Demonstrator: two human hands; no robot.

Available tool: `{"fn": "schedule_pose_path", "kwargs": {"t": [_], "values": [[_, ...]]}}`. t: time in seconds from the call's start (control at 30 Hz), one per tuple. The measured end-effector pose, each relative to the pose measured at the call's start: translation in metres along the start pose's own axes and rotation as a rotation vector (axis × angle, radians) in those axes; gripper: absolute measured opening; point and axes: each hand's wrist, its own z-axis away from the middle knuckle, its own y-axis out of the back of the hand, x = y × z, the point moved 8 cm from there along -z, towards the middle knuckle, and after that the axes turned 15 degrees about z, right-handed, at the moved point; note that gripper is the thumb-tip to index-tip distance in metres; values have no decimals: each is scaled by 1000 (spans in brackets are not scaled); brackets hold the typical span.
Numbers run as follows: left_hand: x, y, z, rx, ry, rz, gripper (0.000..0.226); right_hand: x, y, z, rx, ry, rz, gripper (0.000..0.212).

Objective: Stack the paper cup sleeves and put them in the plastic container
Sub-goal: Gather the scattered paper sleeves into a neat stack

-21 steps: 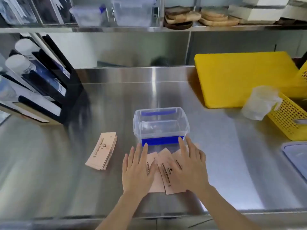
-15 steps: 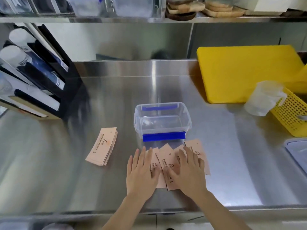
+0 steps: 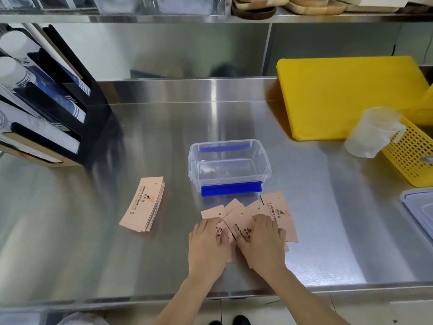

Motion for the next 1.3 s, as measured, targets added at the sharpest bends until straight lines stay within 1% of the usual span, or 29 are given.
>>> {"fn": "schedule_pose_path", "kwargs": {"t": [0.1,0.23,0.27,0.33,0.43,0.47,0.53,0.6,0.67,0.73,0.77,0.8,0.9,0.97,1.07,1.2,1.3], "values": [[-4,1,1,20,219,388,24,-4,0,-3,-94,16,-175,18],[-17,-3,5,57,559,756,27,-6,7,-4,-135,-9,-432,10],[-18,-7,6,43,625,855,29,-6,8,-4,-139,-32,-510,8],[-15,-17,6,-70,701,1053,34,-9,11,-4,-149,-66,-648,8],[-3,-32,12,-341,795,1361,35,-22,13,-1,-202,-47,-722,12],[0,-34,14,-395,801,1448,35,-27,12,1,-220,-25,-721,11],[-4,-35,15,-400,798,1560,34,-36,11,4,-240,25,-717,6],[-11,-32,15,-351,807,1633,35,-38,14,5,-200,54,-708,8],[-18,-24,13,-293,808,1691,40,-32,18,2,-95,32,-673,12],[-27,-14,10,-219,806,1730,43,-24,18,0,-18,3,-562,10],[-31,-9,9,-175,798,1749,42,-23,15,0,-13,3,-483,7],[-35,-4,8,-135,778,1775,39,-23,11,0,-24,15,-398,9],[-42,6,8,-75,741,1845,31,-32,-2,2,-59,81,-157,33],[-42,8,11,-94,751,1870,38,-39,-8,5,-46,115,-27,48],[-50,13,14,-40,763,1864,48,-46,-13,10,-16,135,56,58],[-58,15,14,13,803,1831,54,-54,-14,17,38,167,140,60],[-57,16,10,52,795,1831,57,-54,-16,18,36,183,130,51]]}}
